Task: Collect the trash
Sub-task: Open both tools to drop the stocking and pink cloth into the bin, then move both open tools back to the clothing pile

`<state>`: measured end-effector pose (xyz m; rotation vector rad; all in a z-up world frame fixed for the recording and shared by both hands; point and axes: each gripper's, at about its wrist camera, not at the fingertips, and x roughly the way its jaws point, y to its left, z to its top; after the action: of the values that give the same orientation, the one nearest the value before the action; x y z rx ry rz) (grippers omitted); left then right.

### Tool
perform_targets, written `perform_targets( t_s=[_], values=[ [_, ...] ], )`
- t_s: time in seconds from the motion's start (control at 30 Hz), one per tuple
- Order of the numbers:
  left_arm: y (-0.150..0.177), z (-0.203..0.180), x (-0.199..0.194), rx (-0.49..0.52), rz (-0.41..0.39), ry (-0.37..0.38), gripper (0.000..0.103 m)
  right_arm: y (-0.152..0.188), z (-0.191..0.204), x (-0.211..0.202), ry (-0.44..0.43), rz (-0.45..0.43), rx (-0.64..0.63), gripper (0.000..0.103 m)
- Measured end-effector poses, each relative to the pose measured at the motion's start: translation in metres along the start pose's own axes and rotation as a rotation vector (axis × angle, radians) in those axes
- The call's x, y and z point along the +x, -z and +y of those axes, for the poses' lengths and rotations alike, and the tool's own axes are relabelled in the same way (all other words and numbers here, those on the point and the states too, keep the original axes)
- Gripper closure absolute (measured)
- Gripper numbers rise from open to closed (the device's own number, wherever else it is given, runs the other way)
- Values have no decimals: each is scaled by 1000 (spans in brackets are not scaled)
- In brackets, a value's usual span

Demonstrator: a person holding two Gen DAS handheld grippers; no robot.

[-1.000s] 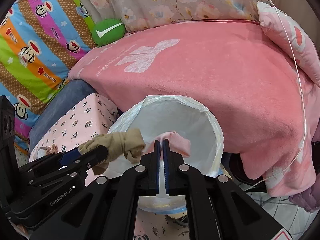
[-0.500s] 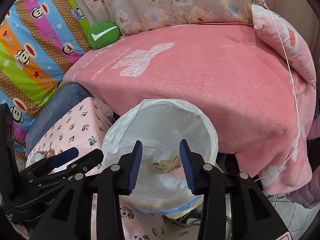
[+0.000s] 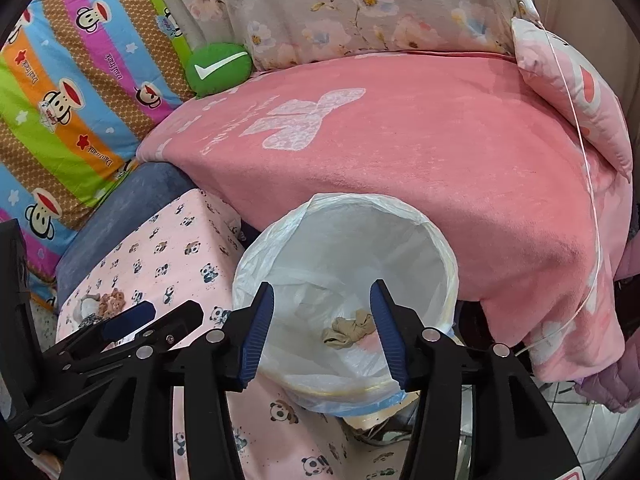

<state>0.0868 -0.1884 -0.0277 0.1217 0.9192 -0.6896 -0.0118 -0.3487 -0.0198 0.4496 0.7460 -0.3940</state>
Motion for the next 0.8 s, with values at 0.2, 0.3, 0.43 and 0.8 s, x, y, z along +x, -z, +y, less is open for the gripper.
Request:
perform_targets(
  t_s=[0.2,0.3,0.43,0.8],
  values=[
    [9,33,-17,-61,-19,-58,20,8,36,-5,-25,1,-55,46],
    [12,53,-28,-84,-30,-92,19,11,55,-5,-42,5,-80,44],
    [18,83,-41,-127,-44,-131,18,19,87,-3,-69,23,-115,44],
    [54,188,-72,-291,-44,-261,17,47,179,11,-171,81,-224,44]
  ],
)
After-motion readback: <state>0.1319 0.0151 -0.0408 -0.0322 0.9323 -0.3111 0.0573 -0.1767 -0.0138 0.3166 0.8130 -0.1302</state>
